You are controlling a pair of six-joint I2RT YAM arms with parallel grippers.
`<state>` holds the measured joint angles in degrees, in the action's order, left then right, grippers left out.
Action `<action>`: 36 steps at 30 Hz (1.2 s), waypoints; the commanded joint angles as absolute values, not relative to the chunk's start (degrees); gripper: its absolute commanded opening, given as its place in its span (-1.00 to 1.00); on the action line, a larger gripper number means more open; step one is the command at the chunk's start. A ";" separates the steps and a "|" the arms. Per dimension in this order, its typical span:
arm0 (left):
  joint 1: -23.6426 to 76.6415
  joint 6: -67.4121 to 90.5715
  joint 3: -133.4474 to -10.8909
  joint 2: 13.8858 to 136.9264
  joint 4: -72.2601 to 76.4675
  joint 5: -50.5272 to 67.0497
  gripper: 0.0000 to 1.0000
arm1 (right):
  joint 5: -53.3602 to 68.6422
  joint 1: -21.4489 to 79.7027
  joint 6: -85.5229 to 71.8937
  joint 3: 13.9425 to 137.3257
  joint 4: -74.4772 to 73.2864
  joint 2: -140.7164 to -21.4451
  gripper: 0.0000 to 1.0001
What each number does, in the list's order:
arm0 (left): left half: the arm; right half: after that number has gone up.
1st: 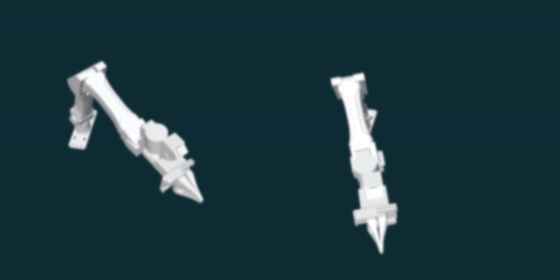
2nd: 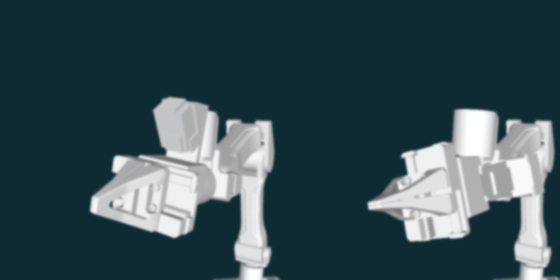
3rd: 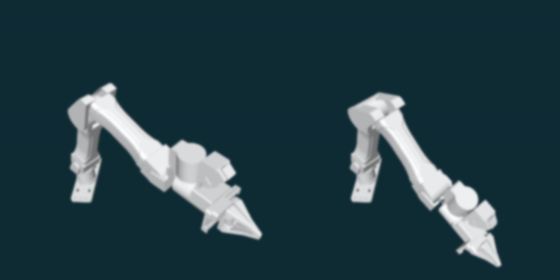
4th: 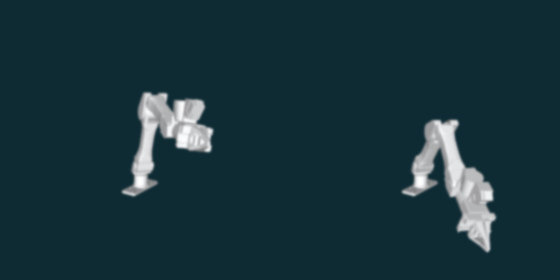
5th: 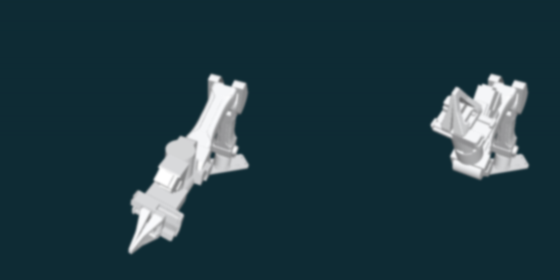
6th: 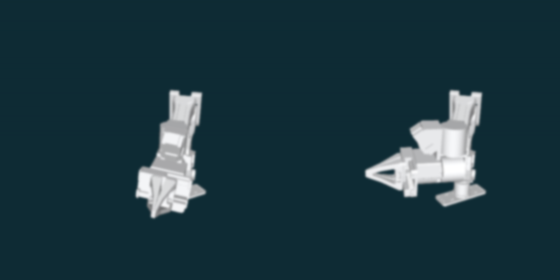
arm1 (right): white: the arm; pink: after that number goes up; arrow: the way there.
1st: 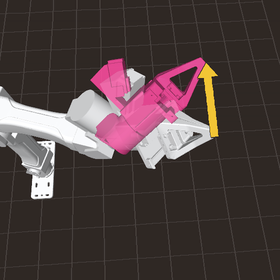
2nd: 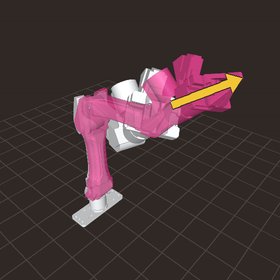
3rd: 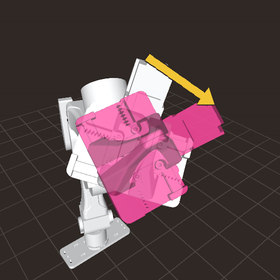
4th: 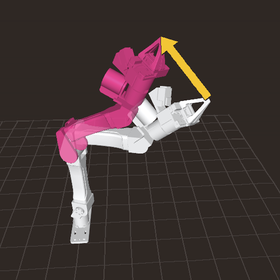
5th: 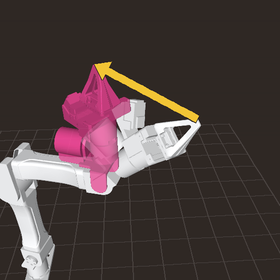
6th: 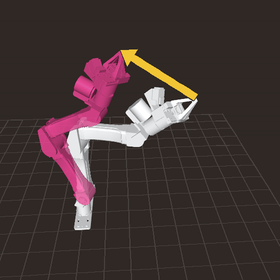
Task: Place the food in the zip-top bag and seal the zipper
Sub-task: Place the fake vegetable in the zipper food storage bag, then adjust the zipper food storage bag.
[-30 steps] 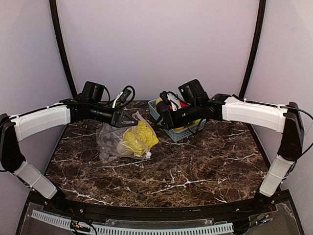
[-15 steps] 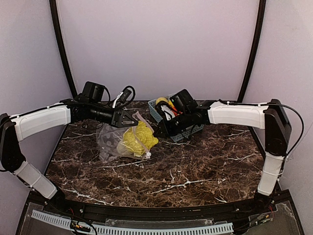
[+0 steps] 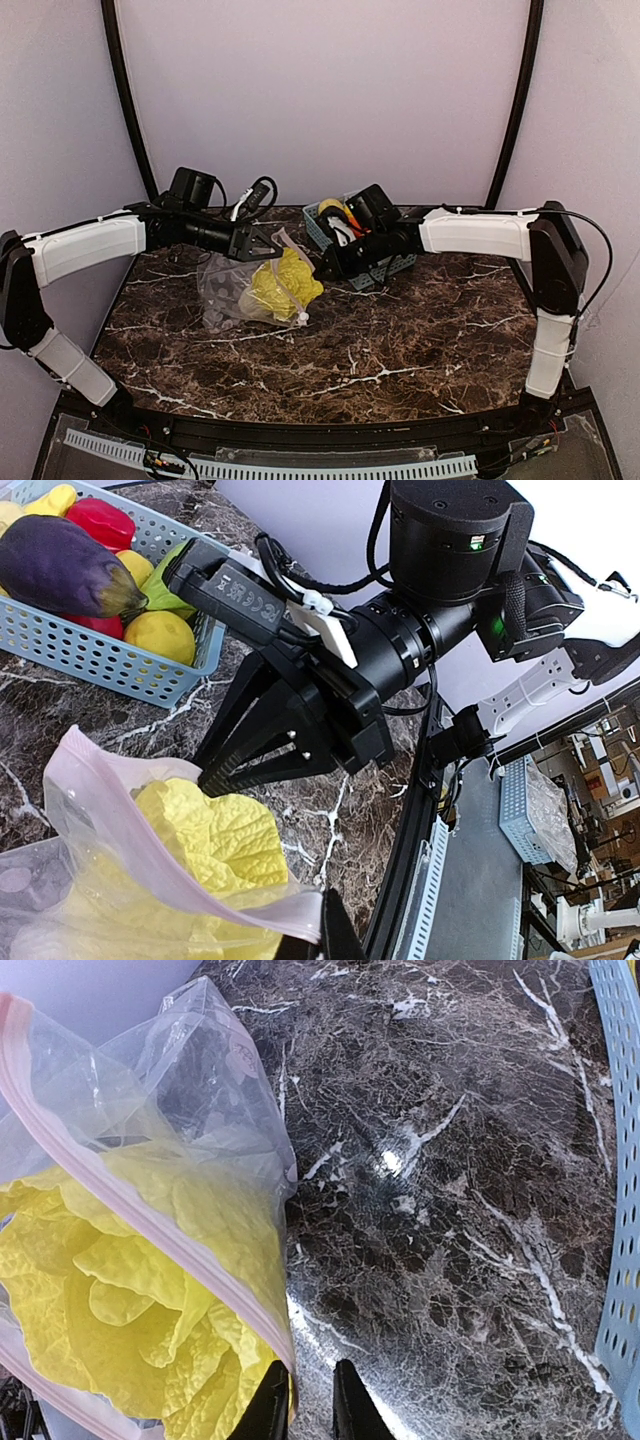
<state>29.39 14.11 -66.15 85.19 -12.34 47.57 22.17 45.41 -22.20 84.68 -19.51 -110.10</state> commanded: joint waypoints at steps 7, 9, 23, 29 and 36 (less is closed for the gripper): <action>29.00 13.47 -66.49 85.19 -12.81 47.72 -0.99 | 24.36 44.91 -22.62 86.97 -16.93 -110.98 -1.00; 28.96 13.26 -66.68 85.18 -13.11 47.35 -0.99 | 25.06 44.88 -22.72 87.16 -16.76 -110.61 -1.00; 25.14 22.63 -78.82 82.06 -14.14 45.45 -0.99 | 29.60 45.17 -23.75 99.35 -22.53 -100.32 -1.00; 24.97 22.98 -84.06 83.51 -18.45 42.43 -0.99 | 27.73 45.18 -24.04 100.74 -22.98 -99.80 -1.00; 24.98 24.90 -86.62 83.10 -18.38 42.39 -0.99 | 28.13 45.26 -24.21 101.60 -22.62 -99.41 -1.00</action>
